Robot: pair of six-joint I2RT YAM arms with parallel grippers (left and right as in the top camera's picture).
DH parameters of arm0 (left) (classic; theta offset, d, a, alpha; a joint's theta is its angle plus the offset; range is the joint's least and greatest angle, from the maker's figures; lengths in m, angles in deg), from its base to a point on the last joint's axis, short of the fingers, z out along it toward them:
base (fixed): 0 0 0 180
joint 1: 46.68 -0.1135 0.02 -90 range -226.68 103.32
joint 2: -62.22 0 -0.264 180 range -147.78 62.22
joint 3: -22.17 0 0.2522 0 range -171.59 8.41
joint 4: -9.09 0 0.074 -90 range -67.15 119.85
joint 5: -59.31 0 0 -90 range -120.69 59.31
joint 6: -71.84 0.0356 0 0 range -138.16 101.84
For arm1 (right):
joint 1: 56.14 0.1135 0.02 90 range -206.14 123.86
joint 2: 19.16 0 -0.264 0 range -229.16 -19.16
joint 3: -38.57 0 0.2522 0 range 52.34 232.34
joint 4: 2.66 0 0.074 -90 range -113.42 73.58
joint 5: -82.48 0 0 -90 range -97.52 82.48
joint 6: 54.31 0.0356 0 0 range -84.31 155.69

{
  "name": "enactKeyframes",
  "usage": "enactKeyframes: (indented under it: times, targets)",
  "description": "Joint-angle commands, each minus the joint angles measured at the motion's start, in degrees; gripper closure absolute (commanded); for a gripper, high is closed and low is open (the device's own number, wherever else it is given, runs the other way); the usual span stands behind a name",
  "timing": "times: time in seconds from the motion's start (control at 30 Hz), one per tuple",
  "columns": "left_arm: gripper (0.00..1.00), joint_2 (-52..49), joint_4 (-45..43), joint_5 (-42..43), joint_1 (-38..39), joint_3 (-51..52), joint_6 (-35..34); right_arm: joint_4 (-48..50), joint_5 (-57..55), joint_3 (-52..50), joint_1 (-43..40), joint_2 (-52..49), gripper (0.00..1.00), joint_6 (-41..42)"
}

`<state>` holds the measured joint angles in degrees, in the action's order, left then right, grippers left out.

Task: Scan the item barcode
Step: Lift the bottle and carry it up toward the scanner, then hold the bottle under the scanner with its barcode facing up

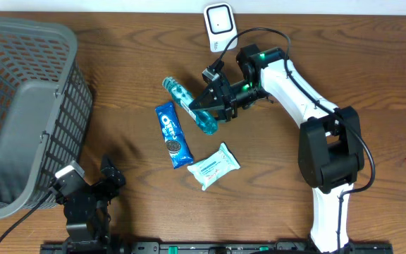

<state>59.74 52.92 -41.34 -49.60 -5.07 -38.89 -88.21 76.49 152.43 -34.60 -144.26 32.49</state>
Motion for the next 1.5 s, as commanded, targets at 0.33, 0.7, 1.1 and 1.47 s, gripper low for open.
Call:
enactKeyframes:
  times: [0.33, 0.7, 1.1, 1.47]
  targets:
    - [0.02, 0.00, -0.07, -0.50, -0.24, -0.11, 0.96, 1.55, -20.72, 0.39, -6.49, 2.21, 0.71, -8.28]
    - [0.02, 0.00, -0.07, -0.50, -0.24, -0.11, 0.96, 6.56, -20.74, 0.42, -19.12, 2.21, 0.79, -5.03]
    - [0.02, 0.00, -0.07, -0.50, -0.24, -0.11, 0.96, 24.28, -37.20, 0.42, -22.49, 2.21, 0.78, 14.56]
    - [0.02, 0.00, -0.07, -0.50, -0.24, -0.11, 0.96, 45.00, -54.38, 0.39, -13.99, 2.21, 0.74, 26.60]
